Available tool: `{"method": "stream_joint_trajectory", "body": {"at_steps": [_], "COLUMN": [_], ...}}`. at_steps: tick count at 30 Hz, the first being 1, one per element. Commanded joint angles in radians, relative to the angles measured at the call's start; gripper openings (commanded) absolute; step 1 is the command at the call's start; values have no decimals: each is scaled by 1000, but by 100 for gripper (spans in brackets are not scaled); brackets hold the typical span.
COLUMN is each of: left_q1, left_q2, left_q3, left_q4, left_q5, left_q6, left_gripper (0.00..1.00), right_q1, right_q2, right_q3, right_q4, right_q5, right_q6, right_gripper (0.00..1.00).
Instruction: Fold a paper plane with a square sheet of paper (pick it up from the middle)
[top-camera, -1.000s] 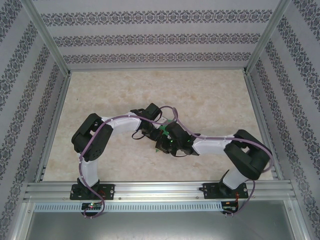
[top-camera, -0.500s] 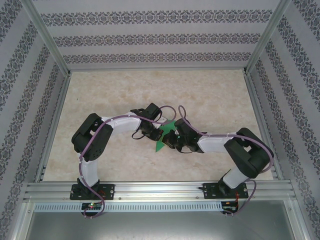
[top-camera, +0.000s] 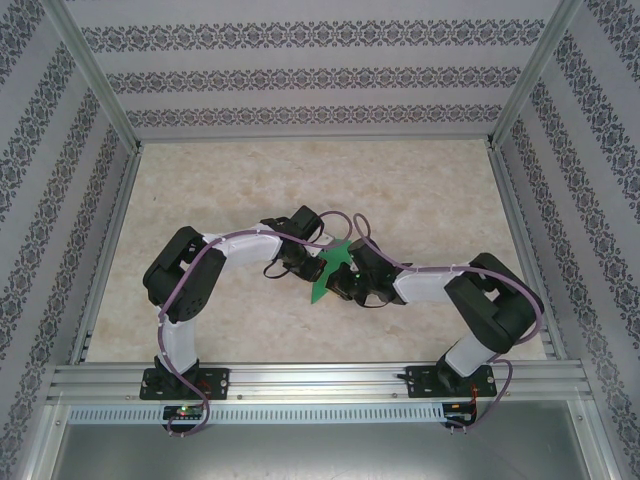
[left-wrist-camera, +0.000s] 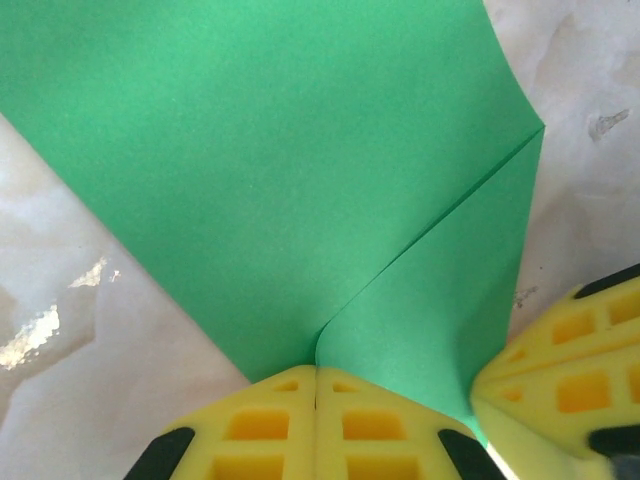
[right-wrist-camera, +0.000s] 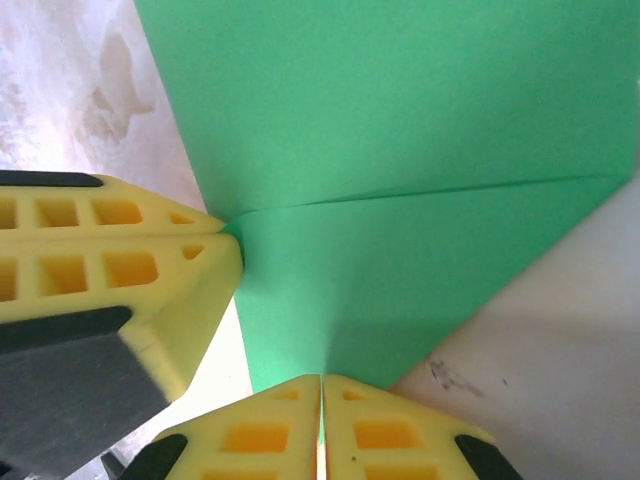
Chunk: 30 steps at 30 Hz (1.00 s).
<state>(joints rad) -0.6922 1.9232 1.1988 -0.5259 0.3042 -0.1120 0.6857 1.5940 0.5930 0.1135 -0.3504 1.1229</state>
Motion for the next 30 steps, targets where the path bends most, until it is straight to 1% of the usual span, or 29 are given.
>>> {"method": "stream_joint_trajectory", "body": {"at_steps": [1, 5, 10, 12, 15, 18, 20, 23, 30], "left_q1": [14, 14, 14, 14, 14, 14, 14, 14, 14], "left_q2": [36, 37, 37, 36, 32, 30, 31, 30, 24], "left_q3": [-16, -12, -12, -16, -22, -26, -26, -24, -21], "left_q4": [-61, -61, -60, -58, -57, -56, -56, -56, -57], "left_q5": [-44, -43, -46, -46, -49, -52, -51, -50, -49], "left_q6": [11, 9, 6, 5, 6, 4, 3, 3, 3], "left_gripper": [0, 0, 0, 0, 0, 0, 0, 0, 0], "right_q1": [-39, -66, -70, -71, -75, -98, -124, -155, -178], "right_q2": [-32, 29, 105, 99, 50, 0, -5, 21, 126], "right_q3": [25, 46, 50, 48, 65, 80, 86, 93, 91], "right_q4": [-24, 8, 6, -12, -44, -60, -62, -56, -38], "right_q5": [25, -18, -23, -14, -7, -11, -21, -37, -45], "right_q6": [-44, -64, -69, -70, -89, -107, -120, -138, -159], "right_gripper": [10, 10, 9, 9, 10, 10, 10, 10, 10]}}
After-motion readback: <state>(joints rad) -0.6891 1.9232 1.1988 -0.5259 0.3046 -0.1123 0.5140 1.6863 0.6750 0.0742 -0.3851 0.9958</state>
